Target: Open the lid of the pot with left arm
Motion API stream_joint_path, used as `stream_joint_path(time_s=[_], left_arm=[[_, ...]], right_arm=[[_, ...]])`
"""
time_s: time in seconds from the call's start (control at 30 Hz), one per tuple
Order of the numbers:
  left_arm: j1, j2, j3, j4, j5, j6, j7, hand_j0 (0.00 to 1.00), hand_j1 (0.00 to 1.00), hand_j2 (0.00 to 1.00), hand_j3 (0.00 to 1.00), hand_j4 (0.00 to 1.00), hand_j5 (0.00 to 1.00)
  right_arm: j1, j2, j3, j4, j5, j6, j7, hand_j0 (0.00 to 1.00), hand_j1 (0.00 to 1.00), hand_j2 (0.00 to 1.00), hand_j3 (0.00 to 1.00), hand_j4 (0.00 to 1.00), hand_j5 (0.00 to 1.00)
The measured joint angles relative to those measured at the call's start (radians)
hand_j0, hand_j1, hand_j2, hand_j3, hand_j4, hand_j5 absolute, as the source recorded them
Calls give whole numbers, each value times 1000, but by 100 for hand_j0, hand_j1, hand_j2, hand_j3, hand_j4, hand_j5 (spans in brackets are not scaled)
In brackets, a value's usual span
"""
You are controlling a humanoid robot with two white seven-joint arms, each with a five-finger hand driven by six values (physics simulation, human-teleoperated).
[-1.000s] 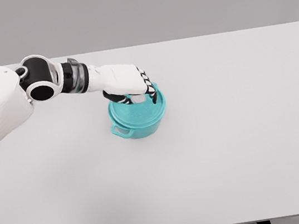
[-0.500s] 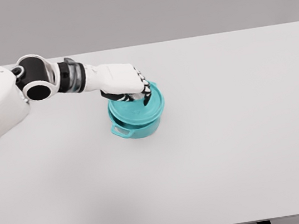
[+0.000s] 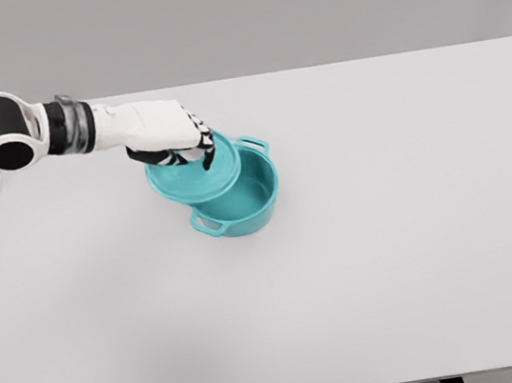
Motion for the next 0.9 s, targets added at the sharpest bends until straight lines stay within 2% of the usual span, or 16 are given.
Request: stream_joint_path(time_s=[0.2, 0.37, 0.47, 0.5, 0.57, 0.9], left_arm=[[9, 84, 39, 40, 23, 0, 0, 50, 50, 50, 50, 50, 50], [11, 100, 62, 146, 30, 0, 0, 51, 51, 51, 51, 51, 51], [35, 101, 84, 213, 28, -1, 0, 53, 53, 53, 53, 53, 53], [37, 101, 90, 230, 28, 0, 0, 59, 59, 59, 59, 59, 59], [37, 99, 98, 255, 30, 0, 0, 99, 99, 99, 99, 99, 99], [52, 91, 107, 280, 33, 0, 0, 100, 100, 100, 100, 100, 100]], right_arm=[[0, 0, 0, 0, 0, 0, 0, 100, 100, 100, 100, 100, 100], [0, 0, 0, 0, 0, 0, 0, 100, 100, 100, 100, 100, 100], [0, 0, 0, 0, 0, 0, 0, 100, 100, 100, 100, 100, 100], [0, 0, 0, 0, 0, 0, 0, 100, 100, 100, 100, 100, 100], [0, 0, 0, 0, 0, 0, 0, 100, 100, 100, 100, 100, 100], [0, 0, 0, 0, 0, 0, 0, 100, 100, 100, 100, 100, 100]])
